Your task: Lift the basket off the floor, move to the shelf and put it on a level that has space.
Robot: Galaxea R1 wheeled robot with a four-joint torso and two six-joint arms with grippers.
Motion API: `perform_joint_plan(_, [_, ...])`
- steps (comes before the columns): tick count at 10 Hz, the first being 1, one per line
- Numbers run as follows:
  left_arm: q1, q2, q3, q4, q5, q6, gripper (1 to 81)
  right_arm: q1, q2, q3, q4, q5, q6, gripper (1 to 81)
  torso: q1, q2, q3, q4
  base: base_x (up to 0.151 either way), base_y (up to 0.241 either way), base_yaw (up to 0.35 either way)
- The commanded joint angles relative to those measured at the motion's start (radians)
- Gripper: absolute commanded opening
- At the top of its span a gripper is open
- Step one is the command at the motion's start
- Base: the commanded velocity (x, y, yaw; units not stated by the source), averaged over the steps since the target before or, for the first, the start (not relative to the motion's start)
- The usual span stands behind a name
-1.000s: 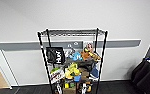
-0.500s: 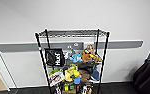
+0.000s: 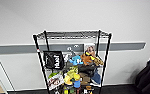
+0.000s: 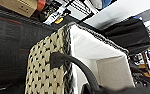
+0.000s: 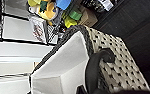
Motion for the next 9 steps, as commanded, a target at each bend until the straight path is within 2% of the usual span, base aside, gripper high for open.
perform_joint_plan(1, [-0.100,-0.034,0.052,0.020,0.021,0.011,1.0,0.103,-0.035,0.059,-0.022,-0.034,0.004,1.0,0.000,0.000,0.097,0.000,0.110,0.000,0.000])
perform_joint_plan(2, [-0.098,-0.036,0.052,0.018,0.021,0.011,1.0,0.103,-0.035,0.060,-0.022,-0.034,0.004,1.0,0.000,0.000,0.103,0.000,0.106,0.000,0.000])
perform_joint_plan(3, [-0.098,-0.036,0.052,0.018,0.021,0.011,1.0,0.103,-0.035,0.060,-0.024,-0.034,0.004,1.0,0.000,0.000,0.056,0.000,0.099,0.000,0.000])
perform_joint_plan(5, [-0.099,-0.036,0.052,0.020,0.021,0.011,1.0,0.103,-0.035,0.062,-0.022,-0.034,0.004,1.0,-0.002,-0.002,0.080,0.000,0.098,0.000,0.000])
perform_joint_plan(9, [-0.098,-0.034,0.052,0.018,0.021,0.011,1.0,0.103,-0.035,0.062,-0.024,-0.034,0.004,1.0,-0.003,-0.002,0.080,0.000,0.098,0.000,0.000])
